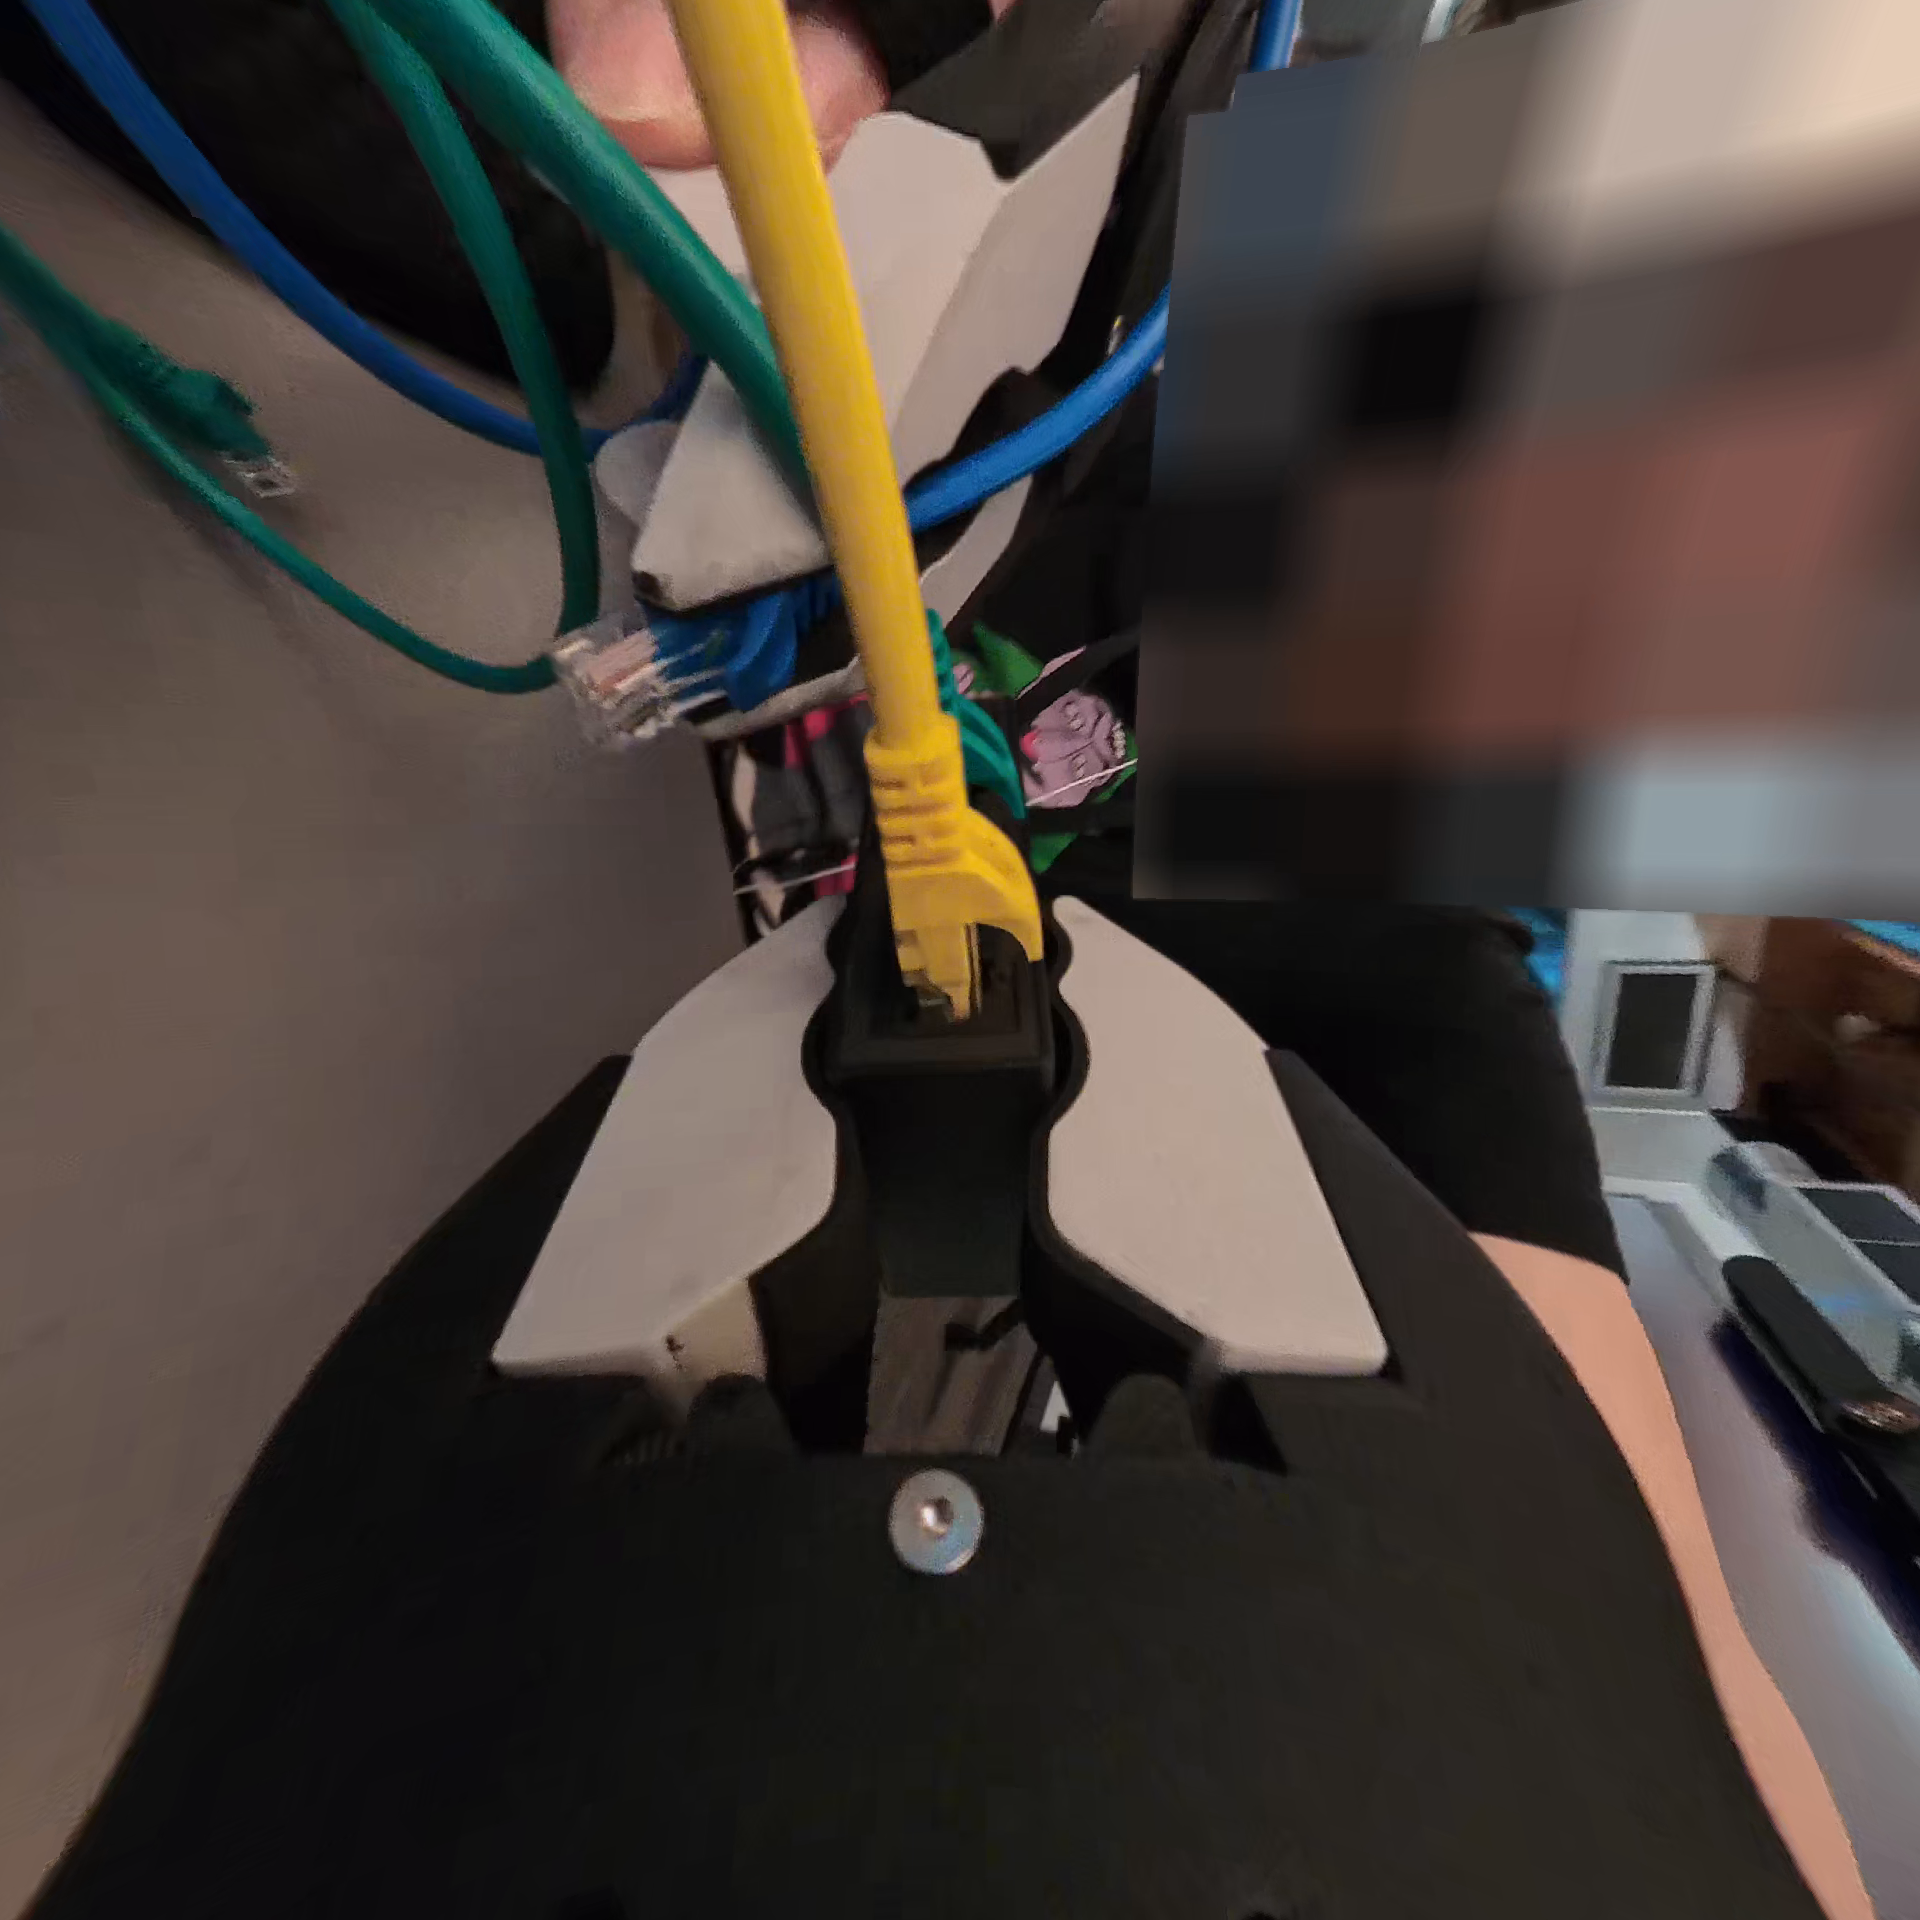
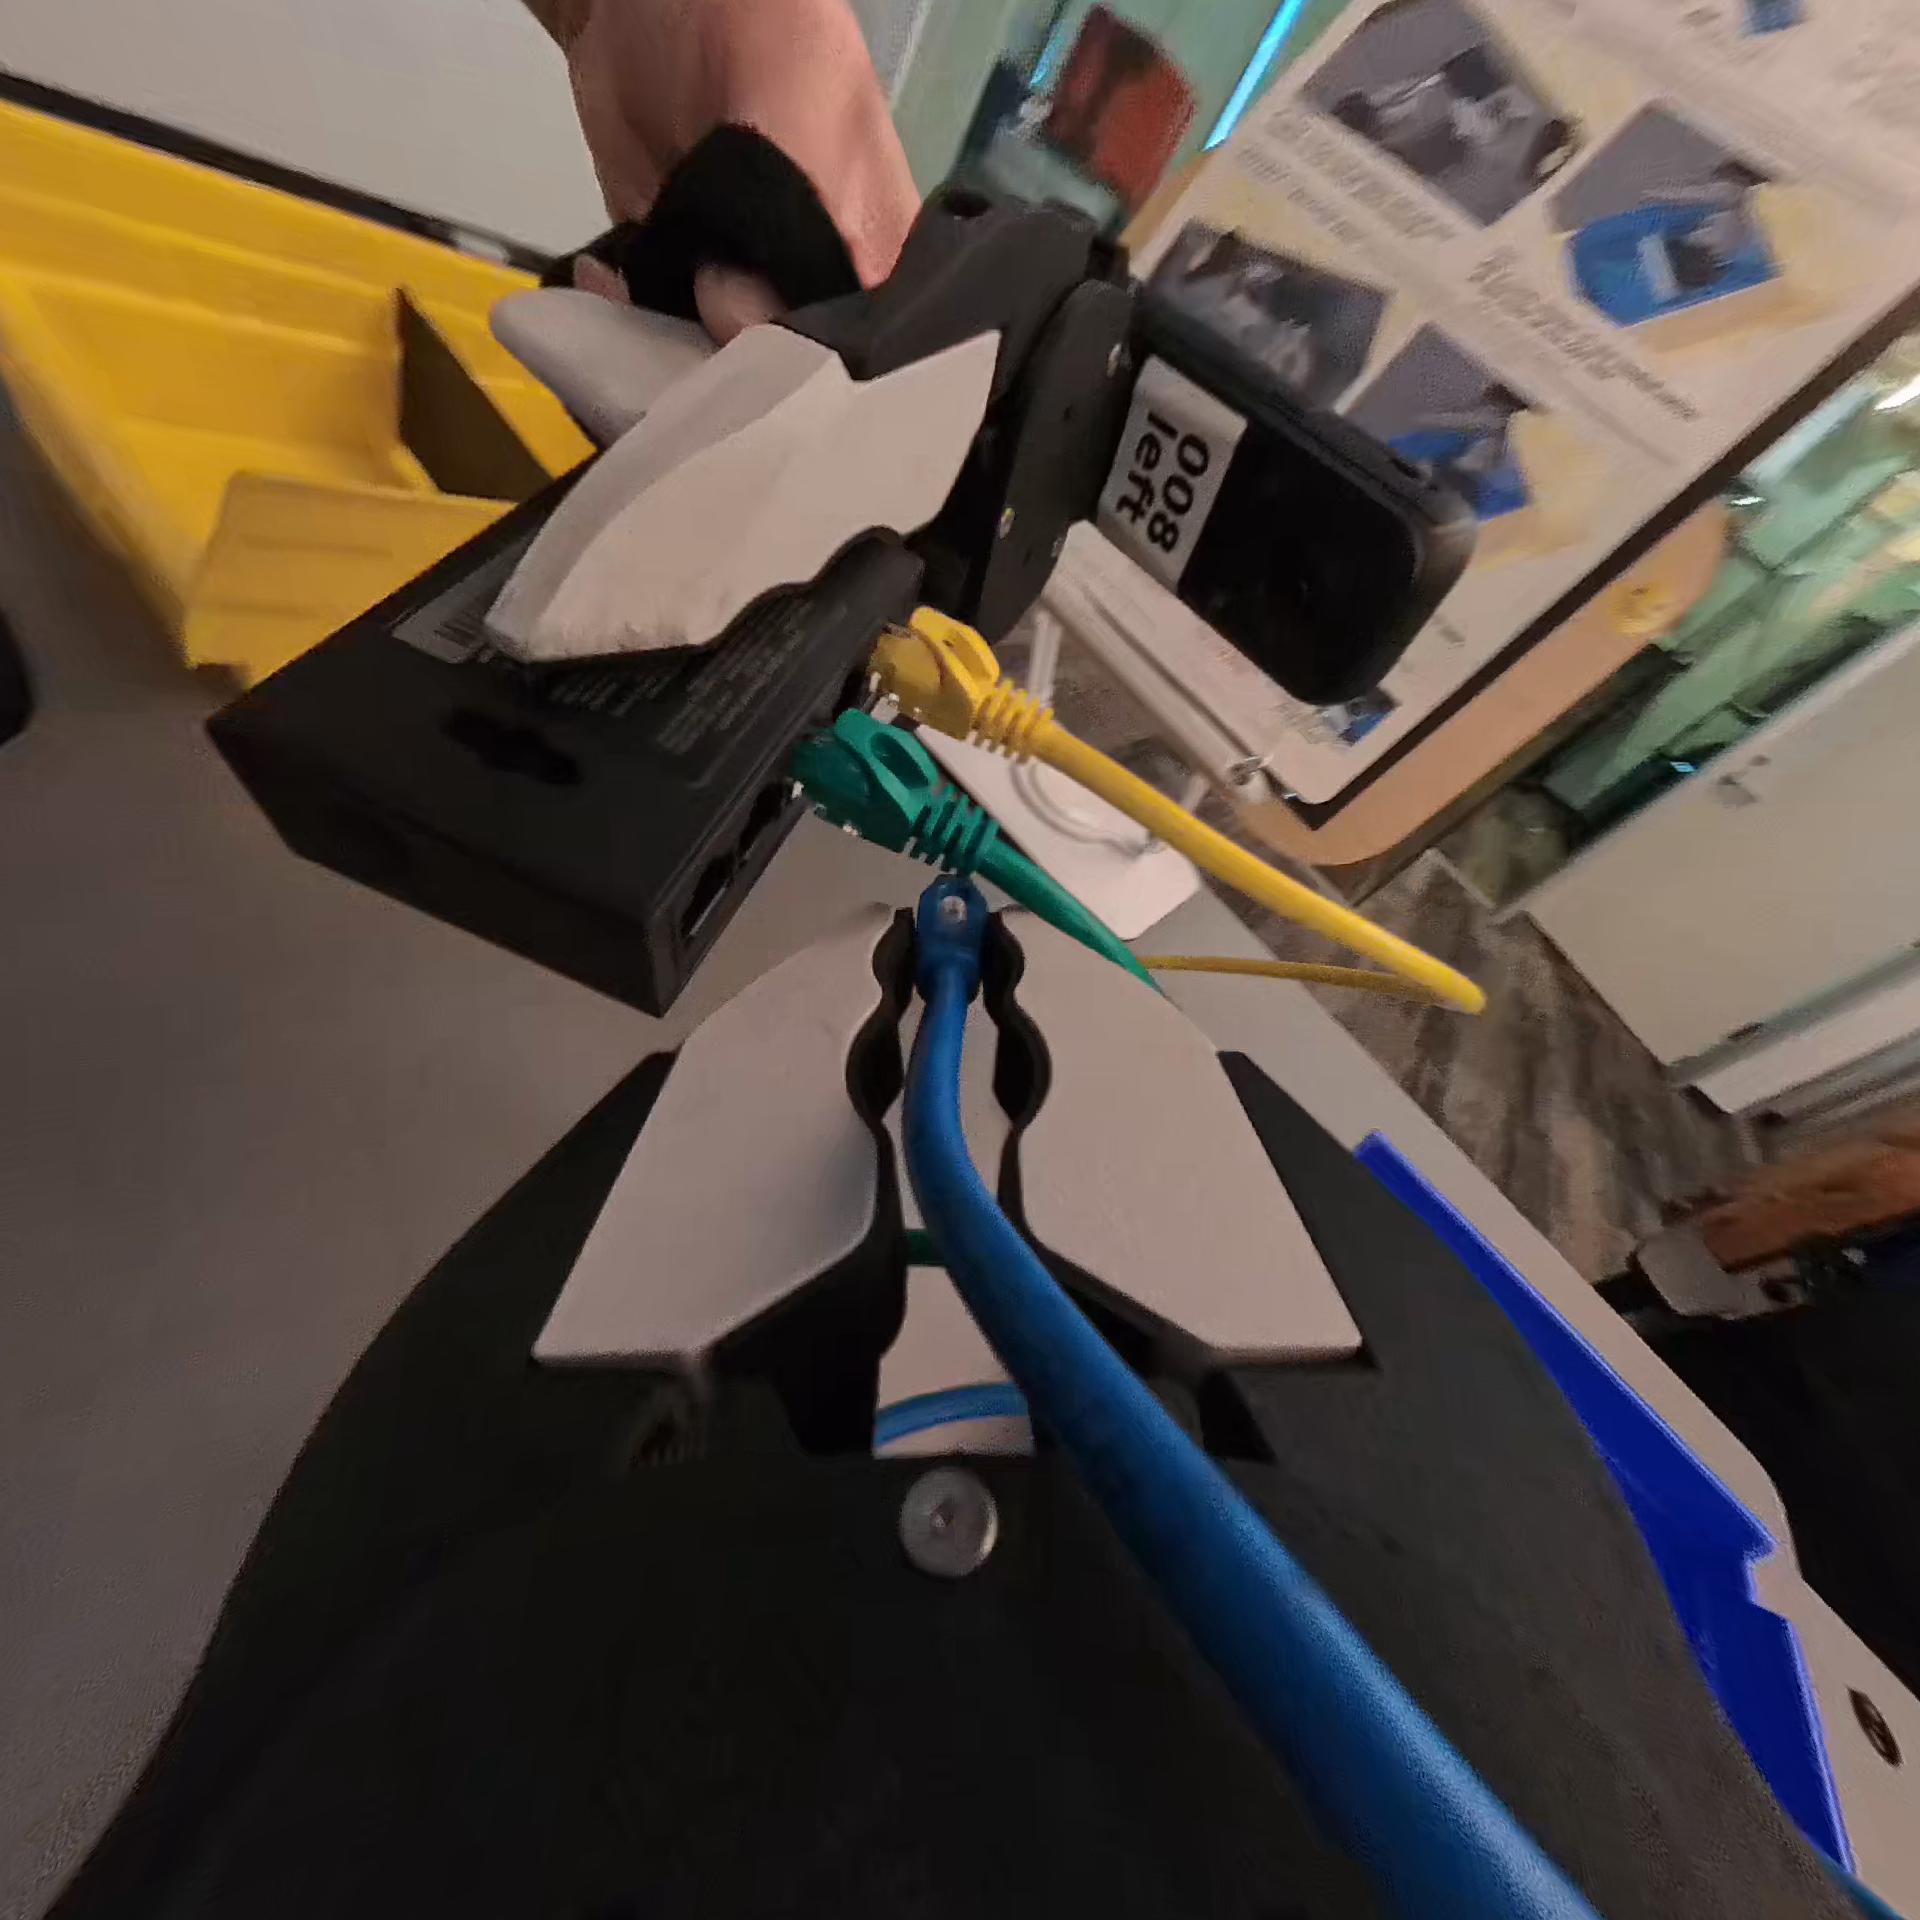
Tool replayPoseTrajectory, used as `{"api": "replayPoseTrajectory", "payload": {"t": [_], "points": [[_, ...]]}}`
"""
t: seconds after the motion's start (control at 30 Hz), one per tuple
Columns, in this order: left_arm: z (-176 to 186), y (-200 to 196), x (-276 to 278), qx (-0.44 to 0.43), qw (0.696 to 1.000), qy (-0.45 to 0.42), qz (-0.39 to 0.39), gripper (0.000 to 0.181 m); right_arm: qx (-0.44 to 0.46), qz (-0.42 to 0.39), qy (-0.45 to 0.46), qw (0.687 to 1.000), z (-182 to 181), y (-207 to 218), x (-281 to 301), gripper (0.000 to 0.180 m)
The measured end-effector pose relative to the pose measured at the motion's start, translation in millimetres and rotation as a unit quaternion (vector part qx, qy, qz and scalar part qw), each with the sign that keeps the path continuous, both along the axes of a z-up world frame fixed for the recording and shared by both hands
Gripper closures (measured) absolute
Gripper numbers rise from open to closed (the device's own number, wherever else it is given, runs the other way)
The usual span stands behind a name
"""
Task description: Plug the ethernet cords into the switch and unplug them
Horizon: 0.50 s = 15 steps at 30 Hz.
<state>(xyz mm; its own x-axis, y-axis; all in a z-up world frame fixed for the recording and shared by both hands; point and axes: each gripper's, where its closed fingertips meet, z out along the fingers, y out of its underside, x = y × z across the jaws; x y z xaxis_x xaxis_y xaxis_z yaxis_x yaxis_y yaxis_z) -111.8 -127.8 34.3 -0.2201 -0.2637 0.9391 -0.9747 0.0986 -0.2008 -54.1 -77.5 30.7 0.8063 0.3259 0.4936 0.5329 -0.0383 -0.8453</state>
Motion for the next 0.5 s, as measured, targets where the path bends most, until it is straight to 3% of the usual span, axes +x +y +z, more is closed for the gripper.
{"api": "replayPoseTrajectory", "payload": {"t": [0.17,0.23,0.37,0.5], "points": [[-6,8,-8,-0.077,0.997,0.014,0.013,0.153,-0.046,0.05,-0.039,0.997,-13,-6,-6,0.166],[-5,12,-13,-0.098,0.995,0.022,0.005,0.152,-0.047,0.078,-0.014,0.996,-11,-12,-11,0.166],[-2,11,-30,-0.119,0.991,0.03,-0.052,0.152,-0.046,0.187,0.113,0.975,5,-36,-26,0.166],[-9,16,-31,-0.135,0.988,0.049,-0.059,0.152,-0.089,0.281,0.257,0.92,12,-56,-46,0.166]]}}
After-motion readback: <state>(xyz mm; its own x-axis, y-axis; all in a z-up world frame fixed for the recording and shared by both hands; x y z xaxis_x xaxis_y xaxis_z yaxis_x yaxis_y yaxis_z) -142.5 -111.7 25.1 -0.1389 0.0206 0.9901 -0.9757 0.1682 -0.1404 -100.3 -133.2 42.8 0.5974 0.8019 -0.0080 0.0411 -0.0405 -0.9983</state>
